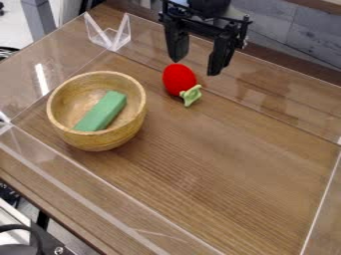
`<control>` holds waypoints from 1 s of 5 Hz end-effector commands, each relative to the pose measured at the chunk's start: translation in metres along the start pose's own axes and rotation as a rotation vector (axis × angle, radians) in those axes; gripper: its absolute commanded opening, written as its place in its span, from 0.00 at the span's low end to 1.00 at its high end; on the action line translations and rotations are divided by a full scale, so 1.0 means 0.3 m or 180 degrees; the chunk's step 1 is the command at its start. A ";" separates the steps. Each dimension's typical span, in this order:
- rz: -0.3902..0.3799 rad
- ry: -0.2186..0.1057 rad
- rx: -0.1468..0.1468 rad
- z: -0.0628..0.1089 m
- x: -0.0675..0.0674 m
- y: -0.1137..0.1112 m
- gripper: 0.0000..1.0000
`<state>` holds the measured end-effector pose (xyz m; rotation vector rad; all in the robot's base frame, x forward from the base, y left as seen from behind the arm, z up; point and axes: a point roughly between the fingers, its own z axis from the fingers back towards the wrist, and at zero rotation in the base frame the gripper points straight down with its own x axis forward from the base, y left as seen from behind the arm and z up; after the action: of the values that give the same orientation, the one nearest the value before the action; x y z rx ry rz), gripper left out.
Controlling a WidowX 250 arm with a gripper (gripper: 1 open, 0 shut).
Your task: Remove the green stick from the brown bowl and put it on the table
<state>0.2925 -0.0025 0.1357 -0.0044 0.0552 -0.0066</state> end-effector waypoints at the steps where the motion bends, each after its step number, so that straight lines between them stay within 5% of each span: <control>1: 0.0043 0.0069 -0.0006 -0.024 -0.017 0.015 1.00; 4: 0.0307 -0.0091 -0.0077 -0.025 -0.160 0.252 1.00; 5: 0.0490 -0.0122 -0.0087 -0.048 -0.174 0.295 1.00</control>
<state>0.2379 0.0850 0.1134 -0.0383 0.0592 0.1529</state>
